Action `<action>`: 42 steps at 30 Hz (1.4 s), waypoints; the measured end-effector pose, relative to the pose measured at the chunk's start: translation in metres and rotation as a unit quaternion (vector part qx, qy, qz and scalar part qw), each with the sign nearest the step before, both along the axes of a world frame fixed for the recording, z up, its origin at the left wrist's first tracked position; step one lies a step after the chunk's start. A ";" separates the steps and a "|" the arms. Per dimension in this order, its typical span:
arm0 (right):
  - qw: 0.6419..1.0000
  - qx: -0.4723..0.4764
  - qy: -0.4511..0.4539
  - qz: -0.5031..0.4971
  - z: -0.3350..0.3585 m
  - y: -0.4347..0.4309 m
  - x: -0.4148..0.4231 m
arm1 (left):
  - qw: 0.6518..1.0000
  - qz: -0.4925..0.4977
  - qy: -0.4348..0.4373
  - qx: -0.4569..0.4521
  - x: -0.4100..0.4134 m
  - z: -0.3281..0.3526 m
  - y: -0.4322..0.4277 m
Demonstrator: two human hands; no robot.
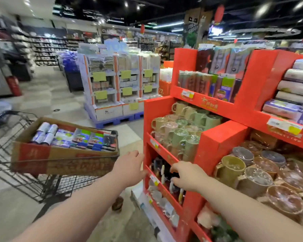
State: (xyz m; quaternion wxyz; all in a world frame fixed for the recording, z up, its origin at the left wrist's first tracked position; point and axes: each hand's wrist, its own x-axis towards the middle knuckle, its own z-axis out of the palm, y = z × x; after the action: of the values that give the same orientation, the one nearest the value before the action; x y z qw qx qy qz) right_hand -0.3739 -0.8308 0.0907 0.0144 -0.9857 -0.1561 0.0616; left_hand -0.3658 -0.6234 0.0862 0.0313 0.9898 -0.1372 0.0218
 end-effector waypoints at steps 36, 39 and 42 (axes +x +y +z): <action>0.967 -0.001 0.140 0.213 -0.097 0.386 0.224 | 0.961 0.273 0.044 0.002 0.132 -0.027 0.356; 0.966 -0.003 0.159 0.204 -0.108 0.395 0.235 | 0.964 0.265 0.023 0.000 0.162 -0.018 0.378; 0.966 -0.019 0.169 0.197 -0.115 0.410 0.251 | 0.967 0.254 0.015 0.000 0.191 -0.015 0.404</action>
State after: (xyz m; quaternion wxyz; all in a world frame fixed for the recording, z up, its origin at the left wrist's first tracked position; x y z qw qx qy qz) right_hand -0.1228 -0.4211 -0.0246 0.0090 -0.9111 -0.3408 0.2316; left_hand -0.1746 -0.2190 0.0707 0.0267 0.9924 0.1192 0.0146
